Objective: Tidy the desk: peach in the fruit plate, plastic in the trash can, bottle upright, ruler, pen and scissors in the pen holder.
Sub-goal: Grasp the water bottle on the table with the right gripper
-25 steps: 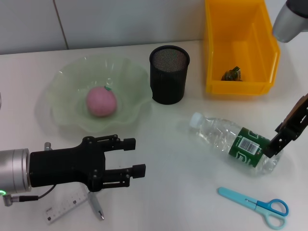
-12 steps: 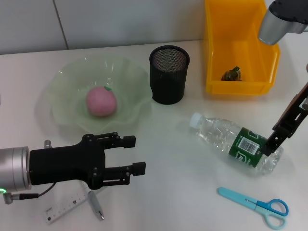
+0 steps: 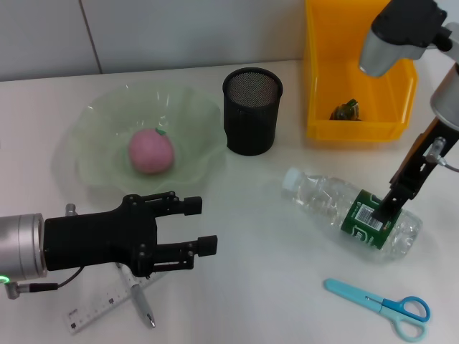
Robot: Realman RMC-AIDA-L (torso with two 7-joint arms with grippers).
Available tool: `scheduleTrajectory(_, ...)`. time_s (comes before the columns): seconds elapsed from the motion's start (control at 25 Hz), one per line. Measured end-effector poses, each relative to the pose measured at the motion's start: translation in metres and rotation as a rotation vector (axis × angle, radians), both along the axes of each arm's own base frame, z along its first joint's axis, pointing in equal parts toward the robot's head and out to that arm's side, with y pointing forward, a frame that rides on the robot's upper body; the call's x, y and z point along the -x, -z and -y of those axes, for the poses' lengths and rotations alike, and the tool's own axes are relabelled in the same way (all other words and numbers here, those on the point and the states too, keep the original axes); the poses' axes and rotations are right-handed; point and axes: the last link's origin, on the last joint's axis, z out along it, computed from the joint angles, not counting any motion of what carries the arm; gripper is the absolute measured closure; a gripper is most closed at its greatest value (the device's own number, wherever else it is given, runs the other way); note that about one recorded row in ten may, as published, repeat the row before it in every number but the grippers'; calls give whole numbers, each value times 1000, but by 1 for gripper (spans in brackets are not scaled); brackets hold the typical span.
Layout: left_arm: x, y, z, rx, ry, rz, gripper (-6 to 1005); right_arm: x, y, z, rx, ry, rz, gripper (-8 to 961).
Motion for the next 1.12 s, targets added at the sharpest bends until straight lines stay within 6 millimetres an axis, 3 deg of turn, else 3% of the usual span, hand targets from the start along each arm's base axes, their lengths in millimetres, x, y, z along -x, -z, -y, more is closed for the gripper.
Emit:
scheduleTrajectory(0.52, 0, -3, -2, -16, -1, 3, 258, 14, 5, -5, 17, -42, -9, 168)
scheduleTrajectory(1.12, -1, -3, -2, -17, 0, 5, 259, 8, 15, -6, 15, -53, 28, 168)
